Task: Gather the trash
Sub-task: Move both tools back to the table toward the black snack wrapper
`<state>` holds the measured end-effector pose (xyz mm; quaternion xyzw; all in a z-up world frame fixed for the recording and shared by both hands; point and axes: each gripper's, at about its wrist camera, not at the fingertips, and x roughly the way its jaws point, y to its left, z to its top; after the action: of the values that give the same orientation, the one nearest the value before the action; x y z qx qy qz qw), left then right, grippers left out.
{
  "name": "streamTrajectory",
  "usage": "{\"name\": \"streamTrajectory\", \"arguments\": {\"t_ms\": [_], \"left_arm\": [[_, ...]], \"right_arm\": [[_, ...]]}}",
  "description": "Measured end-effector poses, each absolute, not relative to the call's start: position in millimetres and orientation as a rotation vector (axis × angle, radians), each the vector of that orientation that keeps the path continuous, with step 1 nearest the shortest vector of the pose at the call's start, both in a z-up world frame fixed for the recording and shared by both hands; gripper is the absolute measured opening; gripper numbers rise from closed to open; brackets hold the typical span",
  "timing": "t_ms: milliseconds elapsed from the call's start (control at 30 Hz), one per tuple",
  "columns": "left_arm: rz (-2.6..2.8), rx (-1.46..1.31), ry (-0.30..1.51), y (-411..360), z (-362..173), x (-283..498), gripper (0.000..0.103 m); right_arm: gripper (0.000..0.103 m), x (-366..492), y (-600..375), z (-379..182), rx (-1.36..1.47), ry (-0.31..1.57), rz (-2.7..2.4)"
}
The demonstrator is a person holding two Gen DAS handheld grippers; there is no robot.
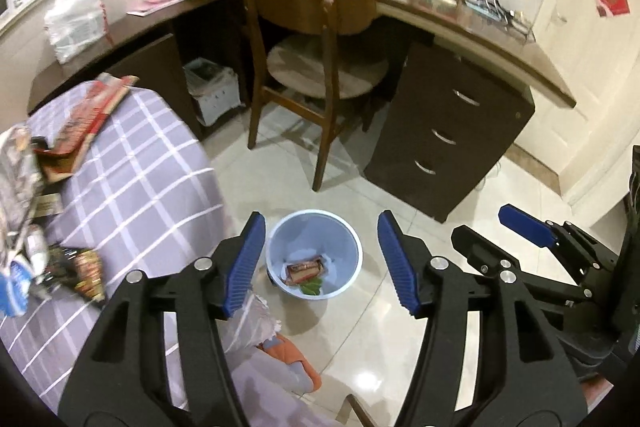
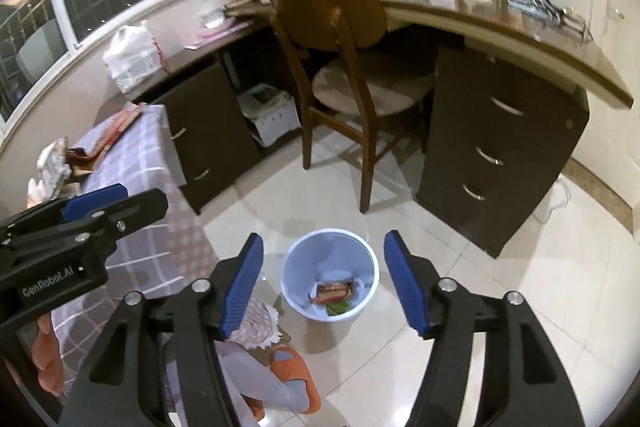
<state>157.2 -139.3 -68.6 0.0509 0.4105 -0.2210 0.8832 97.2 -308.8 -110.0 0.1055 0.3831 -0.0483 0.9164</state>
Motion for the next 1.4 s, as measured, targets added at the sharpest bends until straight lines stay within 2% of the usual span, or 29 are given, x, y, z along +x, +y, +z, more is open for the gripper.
{"name": "streamTrajectory", "arguments": {"t_ms": [267, 667, 800, 1167, 1400], "left_arm": [[-0.355, 0.038, 0.732, -77, -29, 125, 0.067], [-0.13, -0.069, 0.651, 27, -6, 102, 0.071], [-0.058, -0.112, 0.654, 61, -11, 97, 0.074], [0.104, -0.242, 0.711, 139, -45, 91, 0.075], [0.127, -0.291, 0.752, 162, -66, 88, 0.078]], "right_arm": [[0.074, 85, -255, -68, 0.14, 0.704, 0.006], [0.079, 105, -166, -45, 0.04, 0.682, 0.21], [0.082, 120, -135, -51, -0.011, 0.708, 0.27], [0.082, 168, -54, -88, -0.163, 0.821, 0.422], [0.082, 201, -28, -121, -0.211, 0.895, 0.429]]}}
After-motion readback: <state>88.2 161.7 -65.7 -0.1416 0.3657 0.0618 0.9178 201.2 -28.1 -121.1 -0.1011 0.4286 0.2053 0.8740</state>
